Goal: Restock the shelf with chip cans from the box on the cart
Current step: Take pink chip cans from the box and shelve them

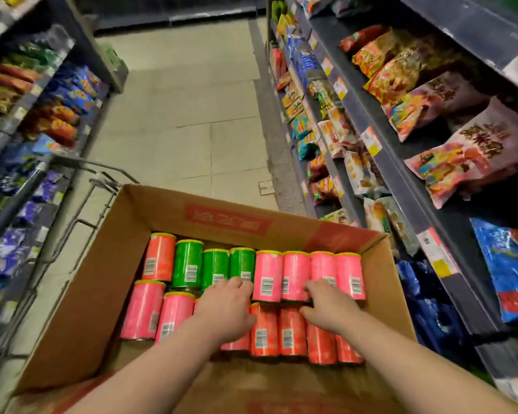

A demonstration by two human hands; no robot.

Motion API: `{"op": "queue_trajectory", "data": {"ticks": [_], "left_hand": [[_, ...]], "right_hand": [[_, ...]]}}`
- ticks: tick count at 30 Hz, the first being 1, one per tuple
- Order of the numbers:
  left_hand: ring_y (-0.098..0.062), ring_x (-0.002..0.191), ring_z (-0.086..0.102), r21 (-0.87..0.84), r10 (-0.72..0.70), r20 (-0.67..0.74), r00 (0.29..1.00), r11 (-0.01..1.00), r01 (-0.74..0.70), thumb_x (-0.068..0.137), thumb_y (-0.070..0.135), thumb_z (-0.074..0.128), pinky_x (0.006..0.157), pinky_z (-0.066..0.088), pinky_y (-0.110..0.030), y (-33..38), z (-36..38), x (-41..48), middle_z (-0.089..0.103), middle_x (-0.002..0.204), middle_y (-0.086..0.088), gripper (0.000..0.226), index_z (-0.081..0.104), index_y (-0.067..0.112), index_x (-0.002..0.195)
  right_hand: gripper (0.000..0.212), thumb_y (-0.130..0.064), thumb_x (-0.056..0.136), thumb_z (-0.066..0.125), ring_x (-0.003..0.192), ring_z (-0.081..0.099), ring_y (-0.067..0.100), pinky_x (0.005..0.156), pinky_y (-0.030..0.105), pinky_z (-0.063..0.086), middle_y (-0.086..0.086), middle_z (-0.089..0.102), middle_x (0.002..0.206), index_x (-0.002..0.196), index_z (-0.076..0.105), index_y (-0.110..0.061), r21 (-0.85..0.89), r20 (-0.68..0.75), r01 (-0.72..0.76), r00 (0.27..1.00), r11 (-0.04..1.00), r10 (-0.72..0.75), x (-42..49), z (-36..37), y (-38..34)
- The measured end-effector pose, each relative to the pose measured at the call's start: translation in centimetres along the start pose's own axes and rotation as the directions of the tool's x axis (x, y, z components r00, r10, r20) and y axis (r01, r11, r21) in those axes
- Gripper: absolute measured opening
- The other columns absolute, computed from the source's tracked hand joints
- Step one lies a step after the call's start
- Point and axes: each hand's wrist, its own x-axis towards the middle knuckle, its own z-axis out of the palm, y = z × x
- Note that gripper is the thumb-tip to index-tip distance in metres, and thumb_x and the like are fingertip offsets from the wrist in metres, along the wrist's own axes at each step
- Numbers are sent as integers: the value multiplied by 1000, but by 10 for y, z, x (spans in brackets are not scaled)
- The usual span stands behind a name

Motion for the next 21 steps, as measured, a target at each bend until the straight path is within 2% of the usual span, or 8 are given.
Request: {"op": "queue_trajectory", "data": {"ticks": [3, 8, 11, 13, 15, 16, 19, 21], "left_hand": [[-24, 126, 44, -52, -27, 35, 999, 998, 29, 88, 46, 49, 101, 39, -37, 2, 4, 22, 45, 136, -3, 59, 35, 22, 140], [-26, 129, 42, -195, -91, 134, 987, 974, 117, 86, 45, 54, 104, 39, -37, 6, 12, 51, 38, 144, -5, 74, 21, 19, 148], [-26, 130, 43, -331, -123, 162, 979, 928, 171, 87, 43, 57, 104, 38, -36, 7, 16, 63, 39, 143, -8, 74, 24, 16, 147], [-25, 131, 42, -416, -149, 196, 969, 883, 220, 87, 43, 59, 103, 36, -32, 9, 17, 70, 38, 144, -10, 76, 22, 13, 147], [-25, 127, 46, -495, -187, 245, 951, 819, 289, 82, 47, 64, 102, 38, -32, 9, 20, 77, 43, 141, -9, 85, 22, 13, 147], [-24, 121, 53, -552, -205, 254, 945, 772, 316, 75, 50, 68, 101, 43, -32, 9, 24, 81, 49, 135, -7, 87, 28, 16, 144], [-20, 98, 64, -662, -301, 275, 913, 630, 407, 63, 39, 77, 86, 52, -33, 6, 38, 94, 64, 111, -4, 73, 47, 14, 125], [-22, 100, 63, -687, -355, 282, 891, 574, 446, 71, 30, 77, 85, 49, -28, 5, 42, 97, 64, 113, -6, 63, 48, 11, 124]], "right_hand": [[42, -31, 85, 55, 116, 53, 29, 93, 37, 47, 9, 50, 128, 124, 46, -16, 65, 20, -18, 1000, 998, 16, 27, 2, 4], [49, -26, 84, 57, 117, 54, 31, 91, 35, 46, 12, 53, 128, 128, 43, -10, 195, 47, -95, 995, 976, 88, 61, 11, 8], [64, -26, 80, 61, 116, 55, 30, 92, 34, 47, 12, 54, 129, 137, 36, -9, 334, 61, -150, 989, 930, 137, 74, 20, 8], [74, -27, 76, 63, 118, 53, 30, 95, 35, 46, 11, 51, 132, 141, 31, -12, 408, 47, -182, 983, 894, 179, 80, 26, 8], [73, -28, 76, 64, 120, 50, 31, 98, 35, 44, 12, 50, 130, 140, 33, -13, 433, 43, -207, 977, 877, 209, 85, 31, 7], [70, -28, 76, 64, 119, 50, 31, 97, 35, 44, 12, 50, 128, 138, 37, -13, 435, 35, -196, 979, 879, 201, 86, 33, 6], [74, -32, 72, 69, 117, 52, 30, 96, 36, 45, 11, 53, 126, 136, 38, -14, 475, 30, -192, 979, 859, 203, 92, 40, -1], [82, -33, 73, 73, 118, 53, 30, 96, 35, 45, 11, 52, 129, 140, 31, -13, 531, 45, -236, 967, 814, 251, 95, 42, -4]]}}
